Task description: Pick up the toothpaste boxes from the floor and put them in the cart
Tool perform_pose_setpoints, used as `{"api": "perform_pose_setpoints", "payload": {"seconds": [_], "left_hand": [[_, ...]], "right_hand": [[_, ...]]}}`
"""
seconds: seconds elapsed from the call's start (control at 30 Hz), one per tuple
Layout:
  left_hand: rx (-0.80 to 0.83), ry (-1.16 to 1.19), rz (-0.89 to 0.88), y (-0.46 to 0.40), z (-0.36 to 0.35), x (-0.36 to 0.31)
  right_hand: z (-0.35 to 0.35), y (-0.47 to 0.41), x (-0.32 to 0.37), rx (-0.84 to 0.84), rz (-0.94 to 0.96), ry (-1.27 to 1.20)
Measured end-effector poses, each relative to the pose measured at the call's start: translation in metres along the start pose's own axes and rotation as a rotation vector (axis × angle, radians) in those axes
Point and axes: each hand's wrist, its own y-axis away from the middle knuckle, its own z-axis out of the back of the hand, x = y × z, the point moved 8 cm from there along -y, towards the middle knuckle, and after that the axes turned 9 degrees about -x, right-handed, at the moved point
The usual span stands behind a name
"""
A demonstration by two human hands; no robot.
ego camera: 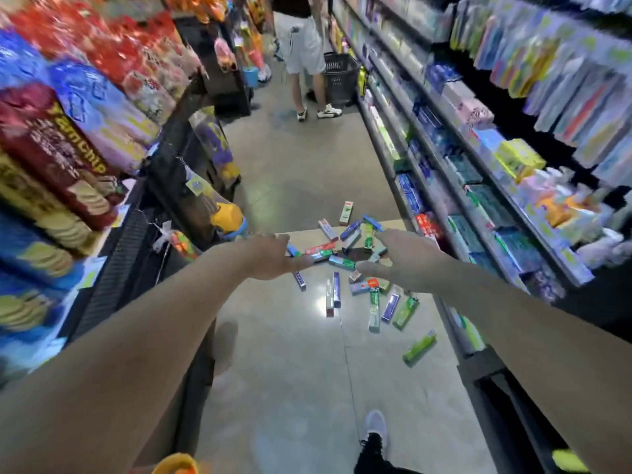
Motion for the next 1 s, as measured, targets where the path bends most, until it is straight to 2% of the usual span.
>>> {"api": "perform_pose_setpoints", "payload": {"seconds": [0.27,0.6,0.77,1.0], "left_hand": [[0.008,0.033,0.071,-0.094,0.044,-0.006],[0.100,0.069,0.075,-0.232,0.033,0.052],[0.167,0.093,0.028,-0.325,0.024,0.090],[0.269,0.108,0.001,-0.449,-0.017,0.131]], "right_hand": [[0.027,-0.134,-0.036,-0.007,0.075,0.019],[-0.020,-0.284,-0.041,0.114,0.031,-0.017],[-0.043,-0.369,-0.047,0.150,-0.045,-0.018],[-0.103,-0.455,-0.076,0.223,-0.269,-0.105]]}}
